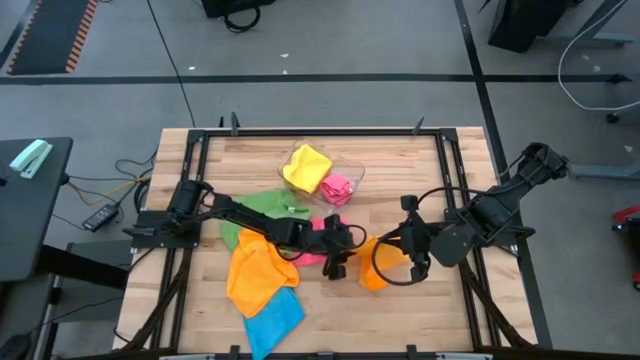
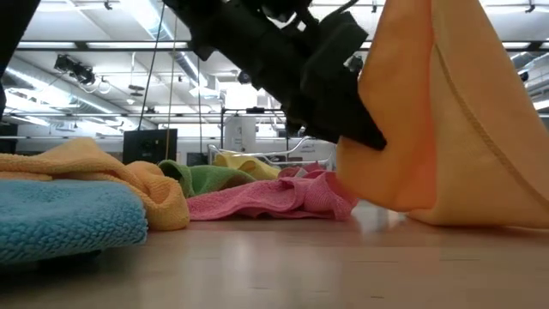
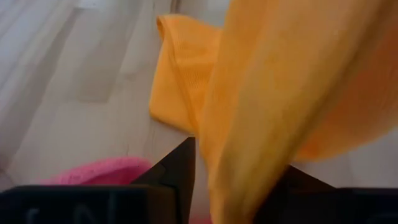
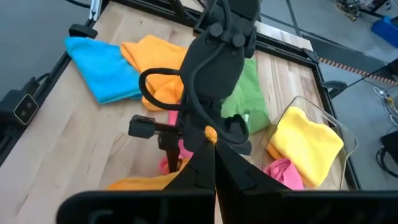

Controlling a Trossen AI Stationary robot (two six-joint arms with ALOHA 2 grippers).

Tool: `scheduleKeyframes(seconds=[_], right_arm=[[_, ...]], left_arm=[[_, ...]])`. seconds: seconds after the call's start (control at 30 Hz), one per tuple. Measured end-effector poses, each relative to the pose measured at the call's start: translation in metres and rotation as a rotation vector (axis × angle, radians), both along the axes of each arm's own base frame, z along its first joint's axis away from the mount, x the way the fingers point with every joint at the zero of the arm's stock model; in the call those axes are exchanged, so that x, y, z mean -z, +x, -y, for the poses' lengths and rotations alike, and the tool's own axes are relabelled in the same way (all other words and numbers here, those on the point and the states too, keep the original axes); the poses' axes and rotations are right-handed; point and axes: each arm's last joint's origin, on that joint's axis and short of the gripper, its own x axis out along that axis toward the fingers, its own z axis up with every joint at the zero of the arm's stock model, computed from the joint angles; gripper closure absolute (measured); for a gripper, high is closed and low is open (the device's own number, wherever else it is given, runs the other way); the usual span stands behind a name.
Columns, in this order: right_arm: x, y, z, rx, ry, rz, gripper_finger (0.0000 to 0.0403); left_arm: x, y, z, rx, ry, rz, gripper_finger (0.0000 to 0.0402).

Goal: Fold microfiber towels
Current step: Fold the right orange microfiber cloth

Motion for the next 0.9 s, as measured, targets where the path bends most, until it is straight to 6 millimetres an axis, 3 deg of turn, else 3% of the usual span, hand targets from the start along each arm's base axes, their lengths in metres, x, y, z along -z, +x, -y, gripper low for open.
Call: scheduleKeyframes(seconds=[0.23, 0.4, 0.63, 0.9], right_arm=[[0.001, -0.002, -0.003, -0.019, 0.009, -0.010, 0.0400], [0.005, -0.006, -0.002, -0.043, -0.001, -0.070, 0.0400], [0.002, -0.011, -0.005, -0.082, 0.130, -0.135, 0.0400], [-0.044, -0.034, -0.023, -0.202, 0.269, -0.045, 0.0400]], left_arm=[[0.007, -0.005, -0.001, 0.007, 0.028, -0.090, 0.0300], [0.004, -0.011, 0.000, 0.062, 0.097, -0.175, 0.0379], [-0.052, -0.010, 0.014, 0.170, 0.089, -0.167, 0.0393], [-0.136, -0.017, 0.038, 0.292, 0.084, -0.204, 0.0377]])
